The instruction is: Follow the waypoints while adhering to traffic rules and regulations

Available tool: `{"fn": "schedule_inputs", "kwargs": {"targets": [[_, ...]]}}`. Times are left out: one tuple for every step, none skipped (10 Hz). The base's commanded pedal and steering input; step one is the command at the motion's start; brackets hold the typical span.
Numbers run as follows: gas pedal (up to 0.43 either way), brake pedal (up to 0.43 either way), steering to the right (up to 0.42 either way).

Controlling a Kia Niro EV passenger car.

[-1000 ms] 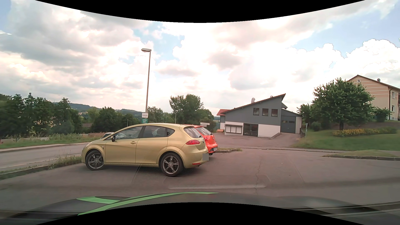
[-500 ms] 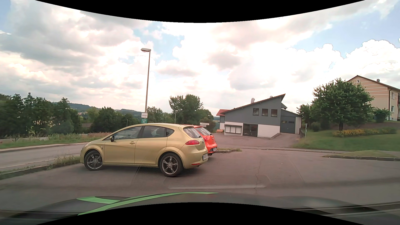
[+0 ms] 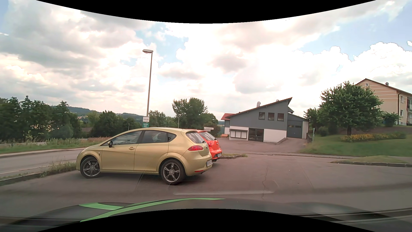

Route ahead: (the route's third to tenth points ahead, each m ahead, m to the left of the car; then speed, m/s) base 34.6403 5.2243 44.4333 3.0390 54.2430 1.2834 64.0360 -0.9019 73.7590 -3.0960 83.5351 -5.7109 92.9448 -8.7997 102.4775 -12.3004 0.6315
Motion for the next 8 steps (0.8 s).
{"fn": "schedule_inputs", "kwargs": {"targets": [[0.0,0.0,0.336],[0.0,0.0,0.404],[0.0,0.0,0.469],[0.0,0.0,0.525],[0.0,0.0,0.579],[0.0,0.0,0.605],[0.0,0.0,0.621],[0.0,0.0,0.62]]}}
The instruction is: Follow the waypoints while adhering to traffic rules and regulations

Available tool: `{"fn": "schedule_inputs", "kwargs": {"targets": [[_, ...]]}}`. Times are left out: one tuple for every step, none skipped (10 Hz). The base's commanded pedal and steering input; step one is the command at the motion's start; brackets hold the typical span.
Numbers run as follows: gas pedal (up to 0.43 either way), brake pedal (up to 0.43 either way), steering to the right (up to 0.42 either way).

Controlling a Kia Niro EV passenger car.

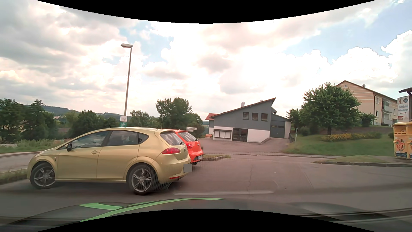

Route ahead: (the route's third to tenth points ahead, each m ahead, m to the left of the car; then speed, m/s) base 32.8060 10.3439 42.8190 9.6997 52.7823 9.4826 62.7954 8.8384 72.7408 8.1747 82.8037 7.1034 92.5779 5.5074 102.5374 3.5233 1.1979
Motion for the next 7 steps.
{"fn": "schedule_inputs", "kwargs": {"targets": [[0.0,0.0,0.62],[0.0,0.0,0.619],[0.0,0.0,0.619],[0.008,0.0,0.619],[0.02,0.0,0.617],[0.028,0.0,0.614],[0.039,0.0,0.611]]}}
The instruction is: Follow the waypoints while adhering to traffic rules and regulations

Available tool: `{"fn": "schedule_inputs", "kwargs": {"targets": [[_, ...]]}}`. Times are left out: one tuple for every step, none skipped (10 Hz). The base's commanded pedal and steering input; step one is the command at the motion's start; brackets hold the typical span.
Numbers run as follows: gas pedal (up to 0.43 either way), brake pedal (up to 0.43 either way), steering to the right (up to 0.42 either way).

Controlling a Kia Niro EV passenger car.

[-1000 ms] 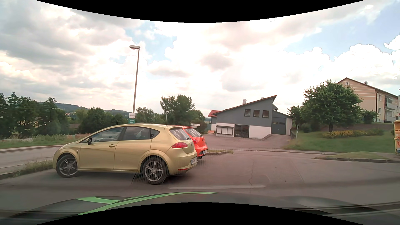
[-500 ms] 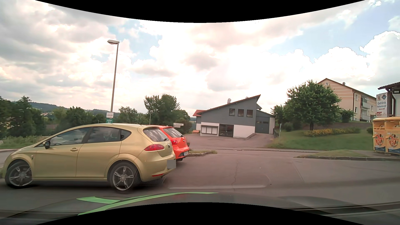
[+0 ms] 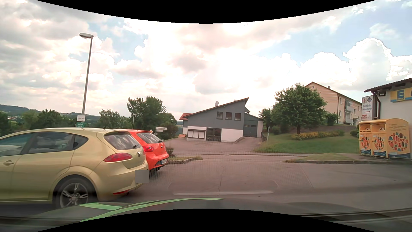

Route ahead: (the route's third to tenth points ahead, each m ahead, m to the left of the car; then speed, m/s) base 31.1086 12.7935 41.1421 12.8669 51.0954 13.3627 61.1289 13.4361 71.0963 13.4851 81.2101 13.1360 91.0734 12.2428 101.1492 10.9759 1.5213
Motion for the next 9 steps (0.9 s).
{"fn": "schedule_inputs", "kwargs": {"targets": [[0.047,0.0,0.605],[0.047,0.0,0.593],[0.059,0.0,0.578],[0.059,0.0,0.546],[0.059,0.0,0.507],[0.059,0.0,0.477],[0.059,0.0,0.433],[0.059,0.0,0.391],[0.059,0.0,0.348]]}}
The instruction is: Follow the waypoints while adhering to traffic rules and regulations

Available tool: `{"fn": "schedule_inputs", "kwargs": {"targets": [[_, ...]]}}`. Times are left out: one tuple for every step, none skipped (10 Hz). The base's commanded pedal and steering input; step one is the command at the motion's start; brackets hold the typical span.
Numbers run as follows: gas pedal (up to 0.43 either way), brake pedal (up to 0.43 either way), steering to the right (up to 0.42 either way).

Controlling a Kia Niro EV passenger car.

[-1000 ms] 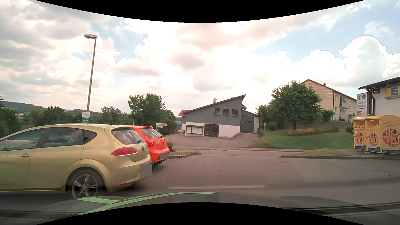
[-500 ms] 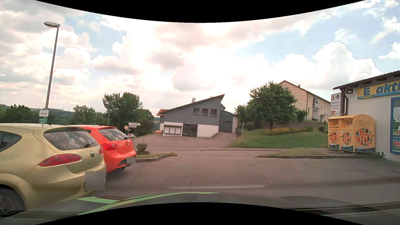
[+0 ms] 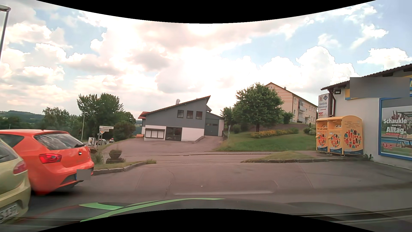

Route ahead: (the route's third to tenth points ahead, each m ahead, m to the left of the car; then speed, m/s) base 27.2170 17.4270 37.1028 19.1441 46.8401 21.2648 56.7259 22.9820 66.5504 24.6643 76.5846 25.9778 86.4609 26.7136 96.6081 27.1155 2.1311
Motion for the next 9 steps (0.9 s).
{"fn": "schedule_inputs", "kwargs": {"targets": [[0.059,0.0,0.314],[0.059,0.0,0.27],[0.059,0.0,0.212],[0.059,0.0,0.169],[0.059,0.0,0.109],[0.059,0.0,0.072],[0.059,0.0,0.054],[0.059,0.0,0.026],[0.059,0.0,0.006]]}}
